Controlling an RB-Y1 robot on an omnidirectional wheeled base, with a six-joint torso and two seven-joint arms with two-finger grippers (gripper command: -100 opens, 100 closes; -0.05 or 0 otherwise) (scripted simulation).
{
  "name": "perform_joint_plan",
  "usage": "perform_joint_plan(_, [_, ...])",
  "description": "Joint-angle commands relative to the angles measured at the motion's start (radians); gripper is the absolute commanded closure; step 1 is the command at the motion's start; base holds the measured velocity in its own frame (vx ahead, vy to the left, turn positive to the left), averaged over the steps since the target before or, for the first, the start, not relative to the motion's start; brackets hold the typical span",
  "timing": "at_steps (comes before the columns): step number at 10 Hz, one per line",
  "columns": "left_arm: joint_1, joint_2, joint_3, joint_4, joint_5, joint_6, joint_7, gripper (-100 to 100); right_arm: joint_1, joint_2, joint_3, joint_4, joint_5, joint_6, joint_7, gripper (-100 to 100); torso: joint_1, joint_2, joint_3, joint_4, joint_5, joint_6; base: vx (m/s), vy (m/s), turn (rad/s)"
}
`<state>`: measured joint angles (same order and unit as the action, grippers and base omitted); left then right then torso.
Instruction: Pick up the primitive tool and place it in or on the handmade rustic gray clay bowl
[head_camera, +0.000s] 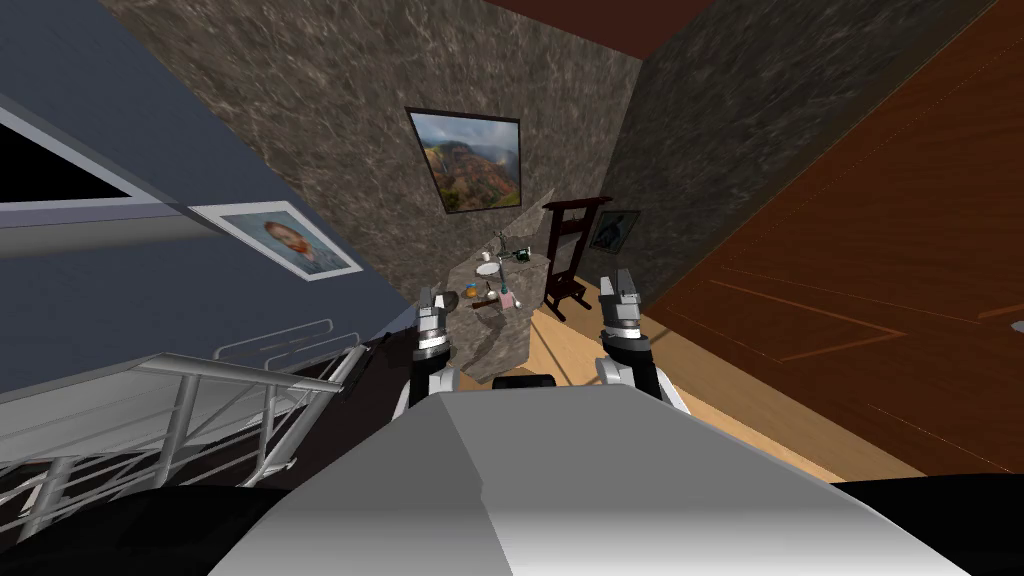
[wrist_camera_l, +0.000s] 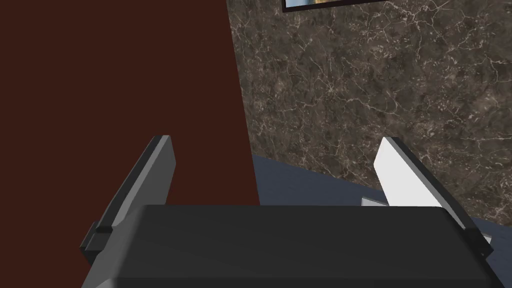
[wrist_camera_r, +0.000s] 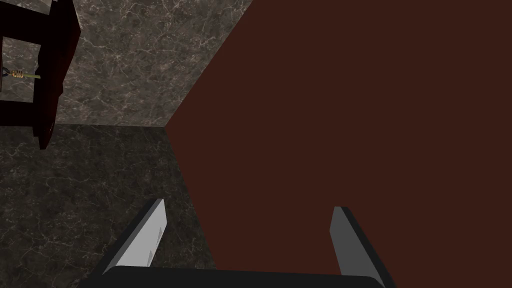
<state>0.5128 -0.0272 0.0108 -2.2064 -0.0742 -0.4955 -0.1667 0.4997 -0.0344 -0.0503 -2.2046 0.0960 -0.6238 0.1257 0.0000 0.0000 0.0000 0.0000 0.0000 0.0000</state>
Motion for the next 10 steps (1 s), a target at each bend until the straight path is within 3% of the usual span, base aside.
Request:
perform_joint_plan(1, [-0.030,0.048,0.011,0.016,-0.003,0.033,0.002,-100,0.000,0.000,0.000,0.000,0.000,0.000,0.000,0,0.000,0.000,0.000,0.000,0.000,0.000,-0.038,-0.004,-0.011])
perform_joint_plan(5, [-0.125,0.137,0.049,0.075,-0.009,0.139,0.007,-100,0.000,0.000,0.000,0.000,0.000,0.000,0.000,0,0.000,0.006,0.003,0.001,0.000,0.000,-0.093,-0.010,-0.018])
perform_joint_plan(6, [-0.125,0.137,0.049,0.075,-0.009,0.149,0.007,-100,0.000,0.000,0.000,0.000,0.000,0.000,0.000,0,0.000,0.006,0.004,0.001,0.000,0.000,-0.085,-0.016,-0.014])
perform_joint_plan(7, [-0.156,0.159,0.062,0.096,-0.010,0.190,0.009,-100,0.000,0.000,0.000,0.000,0.000,0.000,0.000,0,-0.001,0.006,0.003,0.001,0.000,0.000,-0.079,-0.019,-0.018])
perform_joint_plan(8, [-0.156,0.159,0.062,0.096,-0.010,0.190,0.009,-100,0.000,0.000,0.000,0.000,0.000,0.000,0.000,0,-0.001,0.005,0.003,0.001,0.000,0.000,-0.054,-0.018,-0.011])
perform_joint_plan(10, [-0.220,0.202,0.092,0.145,-0.010,0.258,0.013,-100,0.000,0.000,0.000,0.000,0.000,0.000,0.000,0,-0.001,0.004,0.002,0.001,0.000,0.000,-0.069,-0.025,-0.039])
